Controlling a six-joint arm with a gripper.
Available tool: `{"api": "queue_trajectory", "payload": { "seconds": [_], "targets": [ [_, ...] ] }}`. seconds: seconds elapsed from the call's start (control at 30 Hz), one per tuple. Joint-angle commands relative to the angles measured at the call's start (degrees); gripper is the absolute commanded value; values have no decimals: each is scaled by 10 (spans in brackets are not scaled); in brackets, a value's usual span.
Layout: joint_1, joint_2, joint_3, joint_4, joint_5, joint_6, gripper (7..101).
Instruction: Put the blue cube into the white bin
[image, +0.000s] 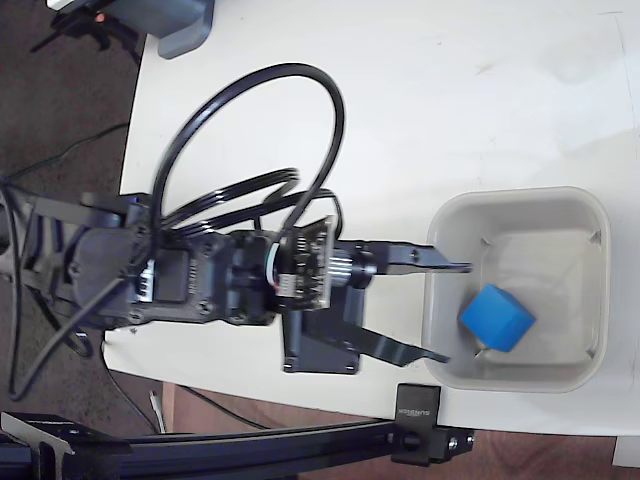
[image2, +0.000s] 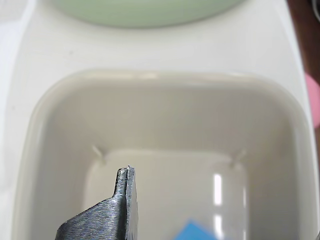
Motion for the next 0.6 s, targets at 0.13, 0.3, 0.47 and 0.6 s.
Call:
{"api": "queue_trajectory", "payload": {
  "seconds": [0.13,0.3,0.47,0.6],
  "targets": [
    [-100,438,316,98,141,45,1003],
    [-204,705,554,160,226,100,1003],
    [-248,860,724,152,245,98,1003],
    [-250,909,771,151,236,72,1003]
  ]
}}
